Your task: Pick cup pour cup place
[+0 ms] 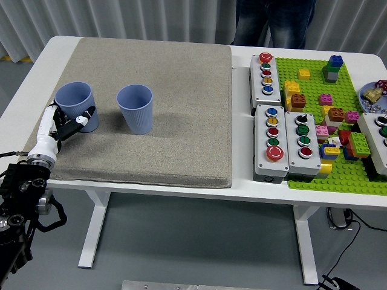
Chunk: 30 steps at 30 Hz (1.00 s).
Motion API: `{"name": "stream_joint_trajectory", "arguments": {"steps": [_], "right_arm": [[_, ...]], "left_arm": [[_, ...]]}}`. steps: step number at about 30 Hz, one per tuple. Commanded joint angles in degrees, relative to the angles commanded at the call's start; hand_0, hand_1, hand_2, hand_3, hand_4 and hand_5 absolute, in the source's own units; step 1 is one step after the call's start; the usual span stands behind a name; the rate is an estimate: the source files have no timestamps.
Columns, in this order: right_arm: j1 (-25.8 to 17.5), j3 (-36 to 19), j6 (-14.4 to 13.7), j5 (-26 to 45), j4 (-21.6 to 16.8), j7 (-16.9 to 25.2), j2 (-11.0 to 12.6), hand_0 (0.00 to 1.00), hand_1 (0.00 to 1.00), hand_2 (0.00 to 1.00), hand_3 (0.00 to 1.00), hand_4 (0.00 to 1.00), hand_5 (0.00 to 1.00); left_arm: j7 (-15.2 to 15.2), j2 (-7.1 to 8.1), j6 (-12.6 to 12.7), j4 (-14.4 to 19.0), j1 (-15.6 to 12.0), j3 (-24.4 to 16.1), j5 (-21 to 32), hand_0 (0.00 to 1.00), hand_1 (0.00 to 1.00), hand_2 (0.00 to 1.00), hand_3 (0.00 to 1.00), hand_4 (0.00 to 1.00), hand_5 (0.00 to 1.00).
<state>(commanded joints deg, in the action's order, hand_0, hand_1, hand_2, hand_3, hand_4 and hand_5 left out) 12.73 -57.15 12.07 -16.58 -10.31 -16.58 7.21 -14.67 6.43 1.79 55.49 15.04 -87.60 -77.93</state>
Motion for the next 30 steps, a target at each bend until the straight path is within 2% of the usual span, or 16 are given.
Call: {"name": "stream_joint_trajectory", "arguments": {"steps": [3,4,21,22,27,28,30], "right_arm": [[0.0,-0.1,0.0,-0.2,0.0,0.0,0.0,0.764,0.696,0.71,0.609,0.158,0.397],[0.0,-0.1,0.0,-0.2,0.0,-0.1,0.0,0.762,0.697,0.71,0.608,0.159,0.397],[0.1,-0.2,-0.1,-0.4,0.0,-0.1,0.0,0.763,0.697,0.709,0.608,0.158,0.395],[0.1,-0.2,-0.1,-0.4,0.0,-0.1,0.0,0.763,0.699,0.709,0.608,0.158,0.394],[0.1,-0.3,-0.1,-0.5,0.0,-0.1,0.0,0.763,0.699,0.709,0.608,0.158,0.394],[0.1,-0.3,-0.1,-0.4,0.0,-0.1,0.0,0.763,0.699,0.709,0.607,0.16,0.392],[0.1,-0.3,-0.1,-0.5,0.0,-0.1,0.0,0.763,0.699,0.709,0.607,0.16,0.392]], "left_arm": [[-0.1,-0.03,0.0,0.1,0.0,0.0,0.0,0.619,0.673,0.877,0.953,0.789,0.321],[-0.1,-0.03,0.0,0.1,0.0,0.0,0.0,0.54,0.646,0.87,0.937,0.775,0.327],[-0.8,-0.11,0.8,1.3,-0.7,0.4,0.1,0.52,0.64,0.868,0.928,0.768,0.334],[-0.9,-0.12,1.0,1.4,-0.7,0.5,0.3,0.5,0.631,0.862,0.906,0.73,0.314],[-1.3,-0.16,1.9,1.7,-0.8,0.6,0.8,0.5,0.631,0.862,0.906,0.73,0.314],[-1.4,-0.15,2.0,1.7,-0.8,0.7,0.8,0.497,0.618,0.825,0.854,0.711,0.301],[-1.4,-0.17,2.3,1.8,-0.8,0.7,0.9,0.497,0.618,0.825,0.854,0.711,0.301]]}}
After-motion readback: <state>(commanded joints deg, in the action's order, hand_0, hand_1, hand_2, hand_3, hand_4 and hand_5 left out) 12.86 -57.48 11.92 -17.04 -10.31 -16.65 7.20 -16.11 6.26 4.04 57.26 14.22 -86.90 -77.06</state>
